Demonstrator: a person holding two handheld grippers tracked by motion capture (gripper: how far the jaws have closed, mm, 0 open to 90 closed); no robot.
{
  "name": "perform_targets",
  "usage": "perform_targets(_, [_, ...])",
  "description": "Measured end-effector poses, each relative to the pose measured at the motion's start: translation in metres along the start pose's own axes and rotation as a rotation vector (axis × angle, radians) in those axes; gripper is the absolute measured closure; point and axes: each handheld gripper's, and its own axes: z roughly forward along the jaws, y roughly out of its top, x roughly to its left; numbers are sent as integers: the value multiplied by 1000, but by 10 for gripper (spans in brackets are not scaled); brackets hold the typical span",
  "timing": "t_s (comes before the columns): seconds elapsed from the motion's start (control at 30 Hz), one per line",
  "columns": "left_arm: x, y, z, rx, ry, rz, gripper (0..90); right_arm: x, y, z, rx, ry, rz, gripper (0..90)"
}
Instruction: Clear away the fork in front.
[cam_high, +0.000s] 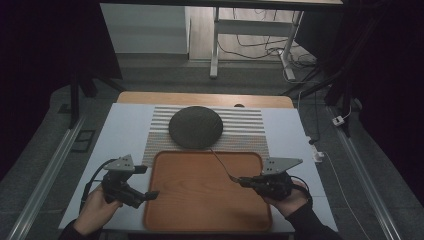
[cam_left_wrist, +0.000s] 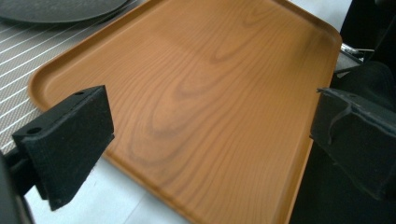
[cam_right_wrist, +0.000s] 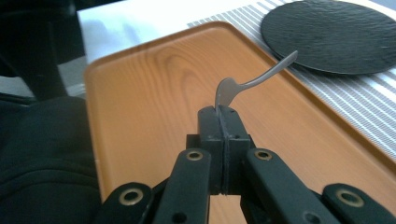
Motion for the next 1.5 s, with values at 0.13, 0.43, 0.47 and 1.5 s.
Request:
perform_targets(0.13, [0,7,10,40,-10,22,0,4,0,2,-7,51,8,900])
perform_targets(0.43, [0,28,35,101,-34,80,2,16,4,10,-16,150,-15,900])
perform_targets(0.47, [1,31,38,102,-45,89,7,17,5,11,-21,162,-16,900])
perform_targets(1.5, [-16,62,81,255,-222,479,430,41,20,28,-4,398,-143,900])
